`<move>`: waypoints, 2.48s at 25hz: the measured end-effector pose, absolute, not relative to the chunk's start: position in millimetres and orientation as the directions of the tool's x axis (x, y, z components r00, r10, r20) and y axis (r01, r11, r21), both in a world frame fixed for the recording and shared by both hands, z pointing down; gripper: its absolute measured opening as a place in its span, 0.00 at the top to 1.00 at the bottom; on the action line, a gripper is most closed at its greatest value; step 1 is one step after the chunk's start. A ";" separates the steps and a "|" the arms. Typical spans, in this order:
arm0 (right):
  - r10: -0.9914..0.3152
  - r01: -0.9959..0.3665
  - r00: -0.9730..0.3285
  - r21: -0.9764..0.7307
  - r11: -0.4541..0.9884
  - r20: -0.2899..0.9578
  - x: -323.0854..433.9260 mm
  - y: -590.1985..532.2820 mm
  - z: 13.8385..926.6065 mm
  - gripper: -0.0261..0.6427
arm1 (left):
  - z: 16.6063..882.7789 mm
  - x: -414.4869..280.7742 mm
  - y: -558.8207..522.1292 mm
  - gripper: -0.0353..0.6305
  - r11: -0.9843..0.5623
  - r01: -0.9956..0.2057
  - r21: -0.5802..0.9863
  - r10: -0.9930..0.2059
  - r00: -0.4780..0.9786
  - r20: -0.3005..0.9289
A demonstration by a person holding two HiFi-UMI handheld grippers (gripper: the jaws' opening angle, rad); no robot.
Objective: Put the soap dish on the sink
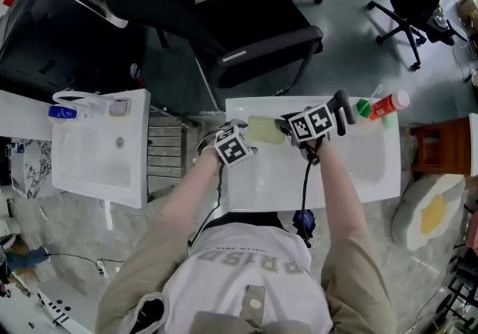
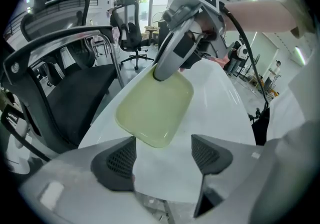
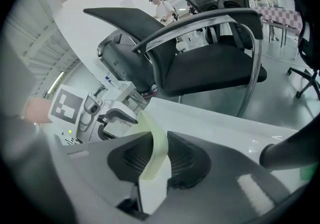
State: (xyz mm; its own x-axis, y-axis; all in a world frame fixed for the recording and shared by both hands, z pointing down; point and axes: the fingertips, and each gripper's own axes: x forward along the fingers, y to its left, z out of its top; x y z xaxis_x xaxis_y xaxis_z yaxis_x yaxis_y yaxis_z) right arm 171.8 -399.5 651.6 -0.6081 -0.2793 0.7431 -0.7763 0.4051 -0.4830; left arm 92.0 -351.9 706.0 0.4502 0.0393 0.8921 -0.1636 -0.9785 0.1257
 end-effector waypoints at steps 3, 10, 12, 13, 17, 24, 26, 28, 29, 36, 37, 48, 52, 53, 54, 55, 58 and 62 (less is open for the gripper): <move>-0.277 -0.779 -0.605 -0.483 0.399 0.747 174.6 -402.6 658.1 0.84 | 711.6 92.2 -351.7 0.40 -0.976 -0.164 0.145 0.059 0.441 0.896; -0.272 -0.797 -0.574 -0.451 0.402 0.772 177.4 -410.0 670.1 0.84 | 715.6 92.1 -350.0 0.41 -0.968 -0.170 0.184 0.093 0.435 0.895; -0.274 -0.799 -0.574 -0.453 0.396 0.772 177.6 -412.2 673.1 0.84 | 716.6 92.3 -350.5 0.41 -0.966 -0.176 0.188 0.095 0.434 0.896; -0.274 -0.799 -0.574 -0.455 0.393 0.772 177.5 -413.3 674.2 0.84 | 717.0 91.8 -351.4 0.41 -0.966 -0.178 0.189 0.096 0.431 0.897; -0.281 -0.809 -0.563 -0.450 0.378 0.777 179.8 -417.7 677.7 0.83 | 715.6 90.2 -353.4 0.41 -0.965 -0.179 0.192 0.101 0.423 0.901; -0.285 -0.820 -0.542 -0.424 0.384 0.790 184.1 -423.1 686.5 0.80 | 712.5 91.3 -353.4 0.41 -0.966 -0.182 0.182 0.089 0.428 0.900; -0.277 -0.819 -0.542 -0.425 0.386 0.793 184.1 -424.1 689.8 0.80 | 713.4 90.8 -350.3 0.41 -0.965 -0.179 0.189 0.096 0.428 0.899; -0.270 -0.818 -0.541 -0.423 0.390 0.797 183.8 -424.6 692.7 0.79 | 711.9 91.9 -350.0 0.41 -0.968 -0.174 0.181 0.089 0.434 0.896; -0.267 -0.818 -0.540 -0.422 0.391 0.798 183.9 -424.5 694.2 0.78 | 711.4 92.6 -349.9 0.41 -0.969 -0.172 0.177 0.086 0.436 0.896; -0.258 -0.830 -0.515 -0.399 0.391 0.818 188.8 -425.3 705.8 0.76 | 715.0 94.1 -348.7 0.41 -0.968 -0.171 0.183 0.095 0.423 0.901; -0.261 -0.834 -0.502 -0.383 0.396 0.825 190.0 -426.1 707.5 0.76 | 715.2 93.7 -348.7 0.41 -0.967 -0.173 0.185 0.097 0.421 0.902; -0.290 -0.851 -0.444 -0.298 0.432 0.848 201.3 -433.6 714.8 0.80 | 717.4 100.1 -351.7 0.41 -0.965 -0.178 0.193 0.104 0.415 0.904; -0.303 -0.842 -0.419 -0.241 0.482 0.856 201.1 -437.1 713.7 0.80 | 717.6 100.2 -353.7 0.41 -0.966 -0.177 0.189 0.104 0.406 0.908; -0.305 -0.839 -0.407 -0.220 0.498 0.861 201.6 -437.7 713.9 0.80 | 717.6 99.8 -354.1 0.41 -0.966 -0.176 0.189 0.105 0.402 0.910; -0.307 -0.835 -0.391 -0.194 0.516 0.867 202.4 -438.5 714.2 0.81 | 717.6 99.7 -354.2 0.41 -0.966 -0.176 0.189 0.106 0.398 0.911; -0.310 -0.828 -0.375 -0.166 0.535 0.874 203.1 -439.4 714.5 0.86 | 717.8 100.1 -354.2 0.41 -0.966 -0.174 0.190 0.108 0.397 0.912; -0.320 -0.811 -0.355 -0.120 0.572 0.878 202.5 -443.8 714.7 0.87 | 718.1 101.8 -355.0 0.41 -0.966 -0.171 0.192 0.111 0.396 0.911; -0.323 -0.806 -0.365 -0.122 0.580 0.873 200.6 -446.6 714.1 0.87 | 718.4 102.0 -355.1 0.41 -0.966 -0.171 0.194 0.112 0.399 0.910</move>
